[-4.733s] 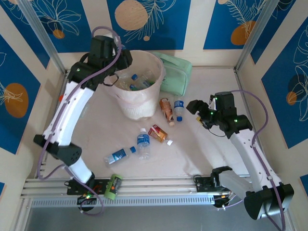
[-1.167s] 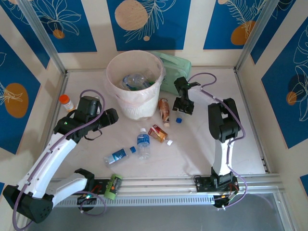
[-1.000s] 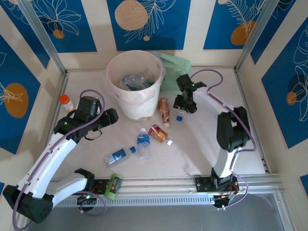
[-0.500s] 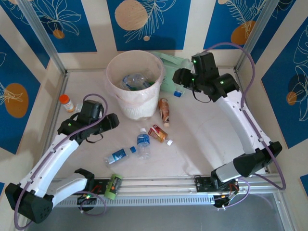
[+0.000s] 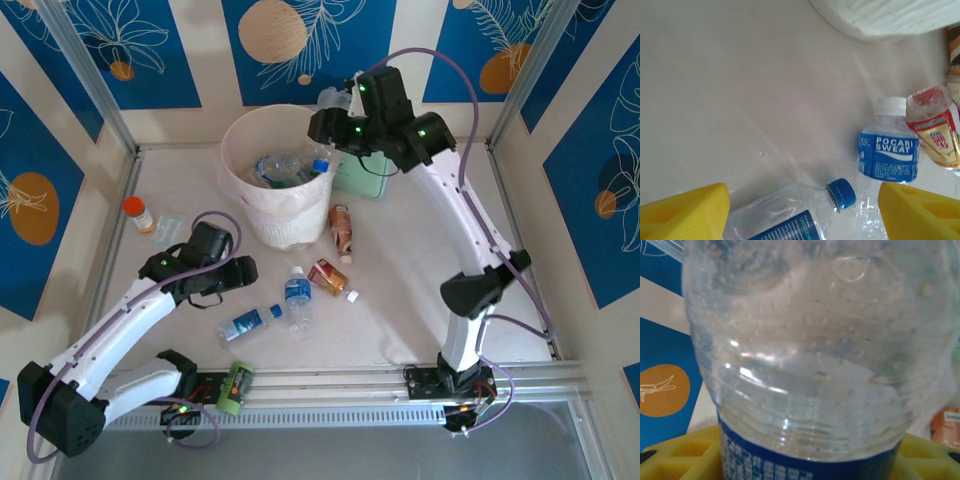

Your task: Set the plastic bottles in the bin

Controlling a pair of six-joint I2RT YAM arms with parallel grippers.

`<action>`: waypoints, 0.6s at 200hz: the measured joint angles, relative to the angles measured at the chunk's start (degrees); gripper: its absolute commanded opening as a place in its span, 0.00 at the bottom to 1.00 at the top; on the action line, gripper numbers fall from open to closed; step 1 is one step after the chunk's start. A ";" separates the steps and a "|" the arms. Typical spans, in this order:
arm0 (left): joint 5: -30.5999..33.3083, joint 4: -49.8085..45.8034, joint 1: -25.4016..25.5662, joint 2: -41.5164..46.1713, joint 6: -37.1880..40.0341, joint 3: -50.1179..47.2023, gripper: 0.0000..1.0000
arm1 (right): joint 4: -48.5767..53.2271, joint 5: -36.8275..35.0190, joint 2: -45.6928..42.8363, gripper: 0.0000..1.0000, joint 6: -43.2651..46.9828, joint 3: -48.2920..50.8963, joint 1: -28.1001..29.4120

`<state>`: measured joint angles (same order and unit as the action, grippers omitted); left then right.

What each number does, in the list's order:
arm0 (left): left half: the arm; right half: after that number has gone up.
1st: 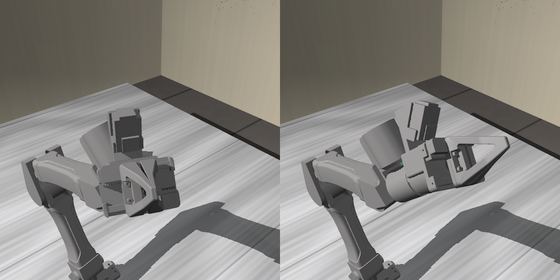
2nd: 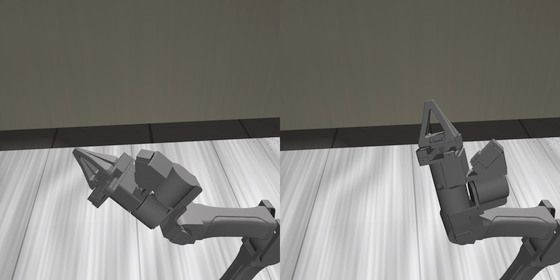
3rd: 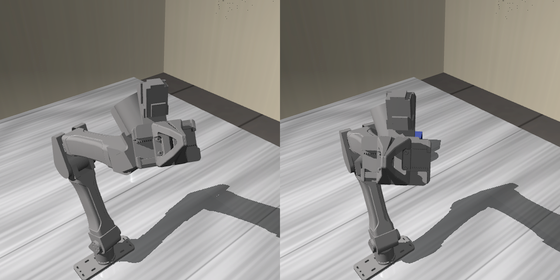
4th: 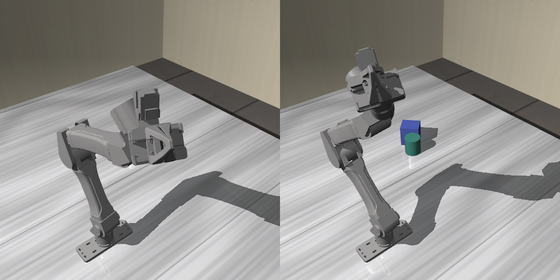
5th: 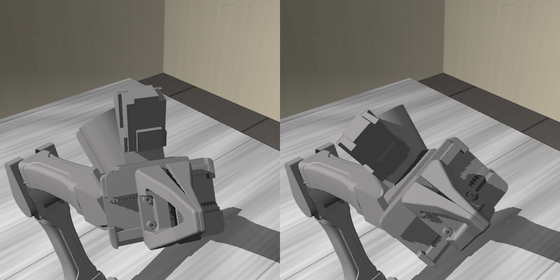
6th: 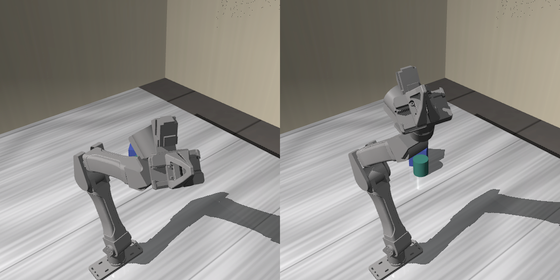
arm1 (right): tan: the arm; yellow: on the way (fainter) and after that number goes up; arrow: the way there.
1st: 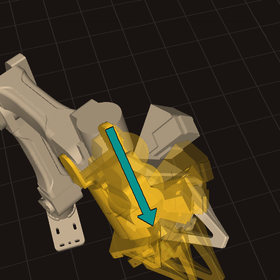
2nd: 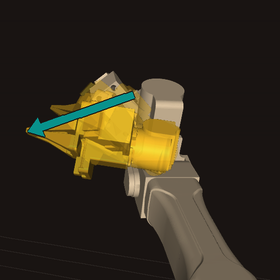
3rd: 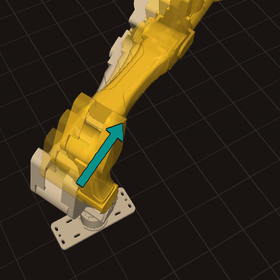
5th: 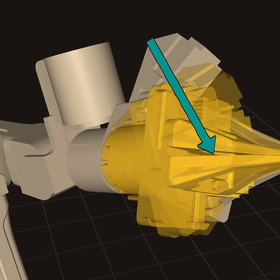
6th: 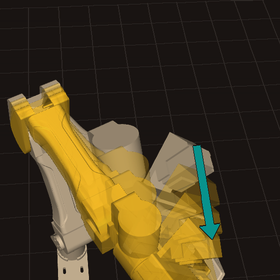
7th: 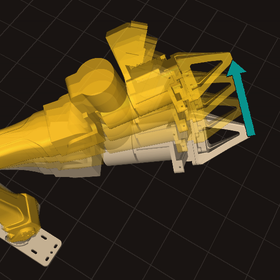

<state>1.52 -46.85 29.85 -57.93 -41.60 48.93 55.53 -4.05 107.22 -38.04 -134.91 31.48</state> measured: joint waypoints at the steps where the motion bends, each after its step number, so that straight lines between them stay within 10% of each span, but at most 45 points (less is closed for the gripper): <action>1: 0.02 -0.04 0.11 0.00 -0.02 -0.07 0.78 | 0.24 0.04 0.44 0.59 0.07 -0.63 0.02; 34: 0.04 -1.33 1.73 0.07 -0.20 -1.31 0.81 | 5.16 1.07 9.35 0.83 0.00 -14.05 -0.37; 120: 0.15 -4.20 7.04 1.16 -0.98 -4.48 0.91 | 5.42 0.02 4.44 0.84 -0.09 -4.09 -1.73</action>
<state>1.67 -51.05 36.88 -56.77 -42.59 44.45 60.95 -4.03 111.66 -38.13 -139.00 29.76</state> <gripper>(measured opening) 0.881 0.841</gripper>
